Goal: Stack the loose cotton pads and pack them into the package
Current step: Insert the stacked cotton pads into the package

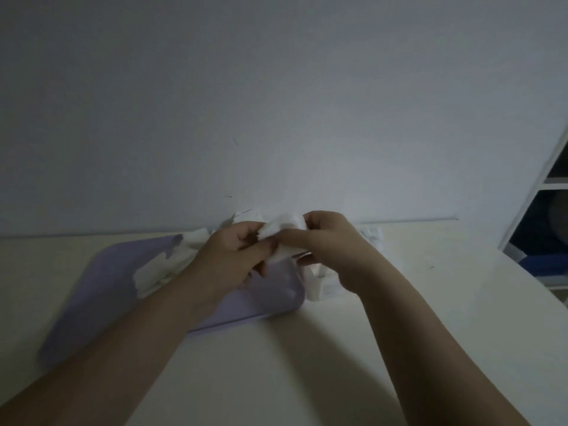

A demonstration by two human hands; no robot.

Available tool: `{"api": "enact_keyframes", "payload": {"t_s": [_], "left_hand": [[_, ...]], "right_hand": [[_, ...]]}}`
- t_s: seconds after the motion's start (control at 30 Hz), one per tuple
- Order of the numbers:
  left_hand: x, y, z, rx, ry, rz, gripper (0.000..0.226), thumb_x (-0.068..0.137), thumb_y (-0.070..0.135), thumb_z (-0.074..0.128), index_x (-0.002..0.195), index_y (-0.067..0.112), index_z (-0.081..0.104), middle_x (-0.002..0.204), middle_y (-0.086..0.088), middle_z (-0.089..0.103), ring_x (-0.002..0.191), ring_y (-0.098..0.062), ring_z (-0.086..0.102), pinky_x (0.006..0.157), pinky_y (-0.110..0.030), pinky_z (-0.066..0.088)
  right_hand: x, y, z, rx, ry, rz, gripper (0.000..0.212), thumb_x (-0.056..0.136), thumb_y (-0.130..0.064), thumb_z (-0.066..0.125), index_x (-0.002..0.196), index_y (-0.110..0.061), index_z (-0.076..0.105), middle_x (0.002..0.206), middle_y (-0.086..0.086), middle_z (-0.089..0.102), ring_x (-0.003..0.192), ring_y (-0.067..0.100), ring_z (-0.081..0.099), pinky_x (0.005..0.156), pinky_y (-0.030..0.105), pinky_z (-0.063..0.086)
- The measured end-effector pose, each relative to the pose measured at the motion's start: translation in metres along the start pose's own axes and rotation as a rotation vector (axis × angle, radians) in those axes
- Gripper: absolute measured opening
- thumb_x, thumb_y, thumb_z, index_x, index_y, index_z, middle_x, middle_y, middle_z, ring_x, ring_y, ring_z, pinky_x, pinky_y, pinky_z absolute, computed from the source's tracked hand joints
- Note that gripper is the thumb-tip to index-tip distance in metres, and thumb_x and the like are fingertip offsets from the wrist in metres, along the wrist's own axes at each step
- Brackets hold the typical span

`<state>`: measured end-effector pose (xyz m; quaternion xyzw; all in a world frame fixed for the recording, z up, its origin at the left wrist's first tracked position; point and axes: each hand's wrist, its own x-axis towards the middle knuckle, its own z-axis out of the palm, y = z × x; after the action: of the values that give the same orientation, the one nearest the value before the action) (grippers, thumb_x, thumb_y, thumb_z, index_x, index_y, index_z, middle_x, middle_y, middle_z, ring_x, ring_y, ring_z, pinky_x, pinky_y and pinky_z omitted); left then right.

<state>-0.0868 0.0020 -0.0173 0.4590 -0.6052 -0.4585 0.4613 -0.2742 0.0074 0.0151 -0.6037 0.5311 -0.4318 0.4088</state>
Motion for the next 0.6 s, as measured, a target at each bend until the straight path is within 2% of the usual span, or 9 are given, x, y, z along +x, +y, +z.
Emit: {"api": "enact_keyframes", "payload": {"t_s": [0.1, 0.17, 0.23, 0.27, 0.3, 0.37, 0.43, 0.53, 0.6], "left_hand": [[0.006, -0.003, 0.025, 0.006, 0.026, -0.013, 0.019, 0.097, 0.007, 0.064, 0.112, 0.018, 0.068, 0.088, -0.003, 0.077, 0.058, -0.014, 0.059, 0.044, -0.021, 0.036], [0.009, -0.007, 0.037, 0.070, 0.036, 0.005, 0.020, 0.095, 0.002, 0.066, 0.112, 0.013, 0.069, 0.096, -0.009, 0.075, 0.057, -0.012, 0.060, 0.044, -0.015, 0.039], [0.013, -0.012, 0.048, 0.152, 0.050, 0.036, 0.021, 0.093, 0.003, 0.069, 0.111, 0.014, 0.072, 0.098, -0.006, 0.074, 0.063, -0.009, 0.064, 0.054, -0.015, 0.049], [0.015, -0.016, 0.052, 0.202, 0.052, 0.051, 0.020, 0.092, 0.006, 0.071, 0.109, 0.017, 0.074, 0.097, 0.001, 0.074, 0.069, -0.004, 0.066, 0.066, -0.017, 0.054], [0.017, -0.019, 0.055, 0.253, 0.045, 0.066, 0.019, 0.091, 0.009, 0.072, 0.105, 0.022, 0.075, 0.097, 0.009, 0.075, 0.077, 0.002, 0.067, 0.079, -0.018, 0.055], [0.017, -0.024, 0.059, 0.334, -0.002, 0.080, 0.014, 0.090, 0.019, 0.074, 0.100, 0.029, 0.077, 0.094, 0.018, 0.076, 0.089, 0.006, 0.067, 0.091, -0.018, 0.051], [0.019, -0.026, 0.062, 0.361, -0.039, 0.087, 0.011, 0.091, 0.023, 0.073, 0.100, 0.028, 0.078, 0.093, 0.018, 0.077, 0.094, -0.001, 0.069, 0.091, -0.021, 0.052], [0.019, -0.028, 0.065, 0.335, -0.003, 0.070, 0.012, 0.090, 0.022, 0.075, 0.100, 0.028, 0.078, 0.093, 0.016, 0.078, 0.093, -0.004, 0.070, 0.089, -0.018, 0.051], [0.019, -0.031, 0.065, 0.289, 0.019, 0.052, 0.013, 0.089, 0.018, 0.075, 0.097, 0.028, 0.079, 0.093, 0.011, 0.079, 0.092, -0.006, 0.072, 0.088, -0.018, 0.052]], "right_hand": [[0.002, 0.016, -0.034, -0.031, 0.167, -0.003, 0.035, 0.080, -0.027, 0.075, 0.095, 0.004, 0.068, 0.085, 0.014, 0.071, 0.079, 0.025, 0.071, 0.072, 0.050, 0.062], [0.002, 0.029, -0.049, -0.125, 0.270, -0.008, 0.045, 0.072, -0.037, 0.069, 0.091, 0.004, 0.064, 0.079, 0.010, 0.066, 0.072, 0.025, 0.066, 0.068, 0.054, 0.059], [0.002, 0.036, -0.054, -0.211, 0.291, 0.001, 0.044, 0.070, -0.041, 0.065, 0.086, 0.000, 0.065, 0.080, 0.014, 0.070, 0.072, 0.029, 0.068, 0.062, 0.046, 0.055], [0.001, 0.038, -0.053, -0.230, 0.279, 0.015, 0.042, 0.068, -0.042, 0.063, 0.083, -0.003, 0.066, 0.080, 0.014, 0.071, 0.072, 0.029, 0.068, 0.062, 0.042, 0.052], [0.001, 0.040, -0.052, -0.243, 0.263, 0.028, 0.041, 0.065, -0.043, 0.061, 0.079, -0.005, 0.066, 0.076, 0.013, 0.069, 0.071, 0.028, 0.067, 0.063, 0.041, 0.052], [0.004, 0.043, -0.048, -0.307, 0.213, 0.059, 0.037, 0.060, -0.044, 0.059, 0.073, -0.010, 0.064, 0.068, 0.003, 0.064, 0.070, 0.025, 0.064, 0.065, 0.043, 0.052], [0.006, 0.046, -0.046, -0.406, 0.171, 0.101, 0.031, 0.061, -0.045, 0.060, 0.068, -0.014, 0.060, 0.065, -0.003, 0.059, 0.067, 0.022, 0.061, 0.060, 0.037, 0.046], [0.007, 0.048, -0.045, -0.519, 0.148, 0.162, 0.027, 0.071, -0.035, 0.067, 0.062, -0.019, 0.047, 0.060, -0.005, 0.049, 0.056, 0.018, 0.048, 0.053, 0.027, 0.033], [0.006, 0.048, -0.044, -0.618, 0.163, 0.191, 0.025, 0.072, -0.029, 0.069, 0.065, -0.018, 0.048, 0.063, -0.004, 0.051, 0.056, 0.017, 0.048, 0.052, 0.026, 0.032]]}}
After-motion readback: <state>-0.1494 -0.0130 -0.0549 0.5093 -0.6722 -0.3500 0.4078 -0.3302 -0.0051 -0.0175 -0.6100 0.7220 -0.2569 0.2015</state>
